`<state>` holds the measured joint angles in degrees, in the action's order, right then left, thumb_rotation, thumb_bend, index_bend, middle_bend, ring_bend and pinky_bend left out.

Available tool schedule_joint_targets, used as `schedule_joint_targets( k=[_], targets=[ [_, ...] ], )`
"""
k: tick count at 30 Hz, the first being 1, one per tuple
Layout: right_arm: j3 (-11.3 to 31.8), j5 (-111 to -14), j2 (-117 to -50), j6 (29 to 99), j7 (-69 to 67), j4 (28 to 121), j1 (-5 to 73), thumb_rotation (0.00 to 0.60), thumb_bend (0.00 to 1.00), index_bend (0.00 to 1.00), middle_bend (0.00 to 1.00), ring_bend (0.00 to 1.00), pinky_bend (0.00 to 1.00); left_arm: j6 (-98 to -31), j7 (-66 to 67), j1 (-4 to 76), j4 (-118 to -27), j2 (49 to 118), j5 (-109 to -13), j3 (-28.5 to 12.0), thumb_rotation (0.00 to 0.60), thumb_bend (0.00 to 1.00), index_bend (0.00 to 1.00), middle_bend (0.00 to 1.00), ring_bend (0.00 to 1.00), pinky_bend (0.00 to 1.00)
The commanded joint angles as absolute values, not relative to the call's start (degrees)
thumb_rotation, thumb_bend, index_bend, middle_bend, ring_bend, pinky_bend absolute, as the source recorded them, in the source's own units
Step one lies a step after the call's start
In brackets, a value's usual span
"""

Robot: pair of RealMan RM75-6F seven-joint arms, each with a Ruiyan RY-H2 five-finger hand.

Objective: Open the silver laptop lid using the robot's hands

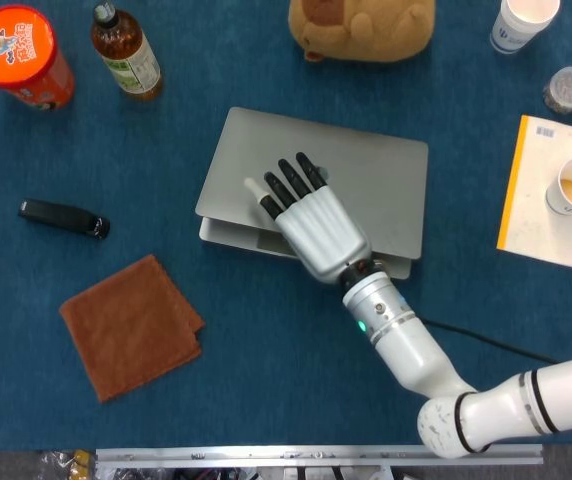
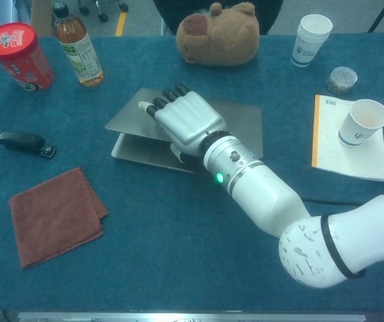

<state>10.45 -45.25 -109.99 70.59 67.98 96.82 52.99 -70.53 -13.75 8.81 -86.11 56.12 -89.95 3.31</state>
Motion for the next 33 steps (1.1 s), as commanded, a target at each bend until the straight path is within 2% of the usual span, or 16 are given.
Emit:
schedule_joint_targets(
  k=[1, 20, 25, 29, 33],
  targets=[
    [10.7, -44.9, -109.6, 70.9, 68.2, 97.2, 53.1, 0.600, 0.41, 0.06, 0.13, 0.00, 0.06, -69.2, -15.0, 10.3, -86.3, 56.3, -92.2, 4.3, 0.600, 0.47, 0.23, 0.17, 0.07, 0.00],
    [12.1, -43.8, -107.3, 73.3, 68.4, 98.8, 54.4, 0.600, 0.42, 0.06, 0.13, 0.00, 0.06, -61.2, -14.1, 20.9, -91.6, 57.3, -101.9, 7.0, 0.592, 0.47, 0.21, 0.12, 0.07, 0.00],
    [12.2, -43.6, -106.8, 73.8, 68.5, 99.0, 54.6, 0.600, 0.41, 0.06, 0.13, 0.00, 0.06, -57.8, -14.5, 24.1, -92.7, 57.7, -102.9, 7.5, 0.526, 0.47, 0.17, 0.09, 0.07, 0.00],
    [12.4, -43.2, -106.3, 74.1, 68.4, 99.3, 54.7, 0.600, 0.42, 0.06, 0.13, 0.00, 0.06, -55.6, -15.0, 26.2, -92.9, 58.4, -103.0, 7.8, 0.497, 0.47, 0.16, 0.08, 0.04, 0.00],
    [12.4, -43.1, -106.0, 74.4, 68.3, 99.5, 54.9, 0.600, 0.42, 0.06, 0.13, 0.00, 0.06, -54.0, -15.8, 28.0, -93.2, 58.8, -103.3, 8.3, 0.431, 0.47, 0.13, 0.06, 0.02, 0.00]
  ],
)
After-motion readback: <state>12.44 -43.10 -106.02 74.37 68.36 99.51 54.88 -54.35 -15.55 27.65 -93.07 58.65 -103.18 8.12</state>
